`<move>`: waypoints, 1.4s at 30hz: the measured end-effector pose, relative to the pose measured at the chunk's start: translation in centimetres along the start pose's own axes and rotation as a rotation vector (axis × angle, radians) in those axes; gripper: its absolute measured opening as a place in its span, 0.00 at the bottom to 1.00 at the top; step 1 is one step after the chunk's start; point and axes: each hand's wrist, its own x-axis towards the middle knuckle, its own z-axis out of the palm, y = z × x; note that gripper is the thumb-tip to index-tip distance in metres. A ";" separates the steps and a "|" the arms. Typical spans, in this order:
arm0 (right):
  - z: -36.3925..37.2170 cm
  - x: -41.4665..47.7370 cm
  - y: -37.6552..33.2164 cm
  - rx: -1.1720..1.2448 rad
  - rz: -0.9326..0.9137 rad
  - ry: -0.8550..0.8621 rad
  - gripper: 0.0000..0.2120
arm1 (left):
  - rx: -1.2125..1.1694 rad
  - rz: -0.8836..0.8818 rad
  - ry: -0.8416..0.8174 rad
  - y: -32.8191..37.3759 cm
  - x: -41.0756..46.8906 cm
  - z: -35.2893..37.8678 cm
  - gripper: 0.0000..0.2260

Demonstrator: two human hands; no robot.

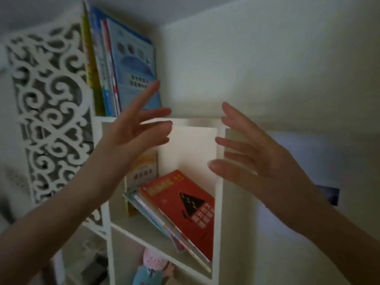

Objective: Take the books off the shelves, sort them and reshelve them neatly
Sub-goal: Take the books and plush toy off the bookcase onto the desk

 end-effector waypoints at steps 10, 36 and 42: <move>5.2 14.6 -2.0 0.019 -0.037 -0.081 0.40 | 0.606 -0.174 0.193 -6.9 12.0 -11.7 0.37; 15.4 30.4 7.9 0.071 0.127 -0.141 0.45 | 0.899 -0.030 0.211 -12.5 20.8 -15.8 0.46; 14.1 30.7 8.2 0.068 0.088 -0.067 0.44 | 0.863 -0.020 0.159 -11.2 20.1 -15.3 0.43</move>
